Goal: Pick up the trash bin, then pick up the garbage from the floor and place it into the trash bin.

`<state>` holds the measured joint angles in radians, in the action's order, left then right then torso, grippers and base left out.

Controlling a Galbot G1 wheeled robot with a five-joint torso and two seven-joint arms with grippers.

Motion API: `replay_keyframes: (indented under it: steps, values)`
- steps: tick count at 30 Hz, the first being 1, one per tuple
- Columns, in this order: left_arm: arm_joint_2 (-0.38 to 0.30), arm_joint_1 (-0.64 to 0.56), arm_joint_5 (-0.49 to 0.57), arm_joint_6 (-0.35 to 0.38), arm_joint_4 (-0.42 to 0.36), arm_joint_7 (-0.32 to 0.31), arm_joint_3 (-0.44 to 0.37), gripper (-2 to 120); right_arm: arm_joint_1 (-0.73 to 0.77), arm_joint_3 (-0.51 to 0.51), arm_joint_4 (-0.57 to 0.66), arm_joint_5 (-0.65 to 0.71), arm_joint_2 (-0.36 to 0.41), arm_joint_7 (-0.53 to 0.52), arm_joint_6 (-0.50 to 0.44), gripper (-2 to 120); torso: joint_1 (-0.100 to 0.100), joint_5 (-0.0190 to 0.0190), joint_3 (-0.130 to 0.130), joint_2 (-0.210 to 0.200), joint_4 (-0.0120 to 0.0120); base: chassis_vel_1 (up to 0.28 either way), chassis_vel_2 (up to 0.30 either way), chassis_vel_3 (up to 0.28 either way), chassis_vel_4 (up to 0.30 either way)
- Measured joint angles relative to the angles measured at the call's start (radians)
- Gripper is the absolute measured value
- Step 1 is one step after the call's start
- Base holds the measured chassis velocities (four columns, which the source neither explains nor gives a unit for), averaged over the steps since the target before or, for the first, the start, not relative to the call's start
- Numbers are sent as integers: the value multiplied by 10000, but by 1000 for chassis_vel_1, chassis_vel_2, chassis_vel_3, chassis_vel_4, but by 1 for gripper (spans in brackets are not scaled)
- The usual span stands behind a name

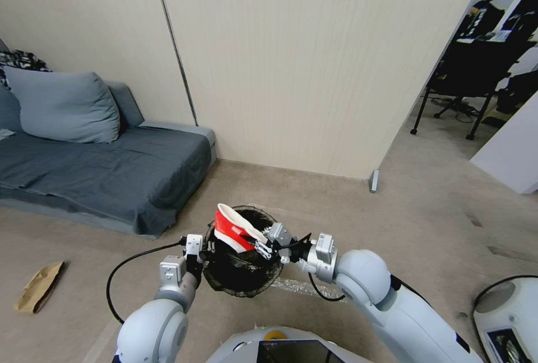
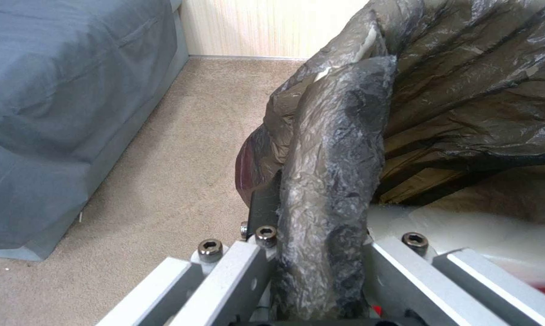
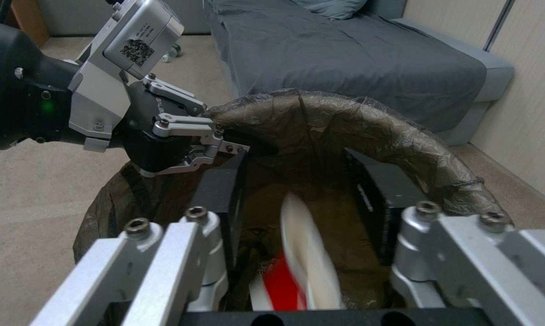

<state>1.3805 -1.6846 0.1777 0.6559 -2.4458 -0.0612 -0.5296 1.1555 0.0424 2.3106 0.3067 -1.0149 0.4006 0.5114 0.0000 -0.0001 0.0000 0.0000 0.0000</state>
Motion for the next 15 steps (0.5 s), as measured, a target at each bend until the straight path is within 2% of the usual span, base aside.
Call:
replay_keyframes:
  steps: [1,4,5,9,15]
  values:
    - [0,0,0,0,0,0,0,1,0,0,0,0,0,0,0,55,0,0,0,0,0,0,0,0,0]
    - [-24,29,62,7,0,-3,-35,1,52,0,-4,-127,-26,-8,-20,69,0,0,0,0,0,0,0,0,0]
    - [-24,29,62,7,0,-3,-35,1,52,0,-4,-127,-26,-8,-20,69,0,0,0,0,0,0,0,0,0]
    - [-11,35,96,10,3,-12,-65,1,184,36,149,-224,-29,-79,-32,89,0,1,0,-1,0,0,0,0,0]
    - [1,51,100,16,13,-17,-62,1,265,238,657,192,-58,-541,-19,100,0,0,0,0,1,0,0,0,0]
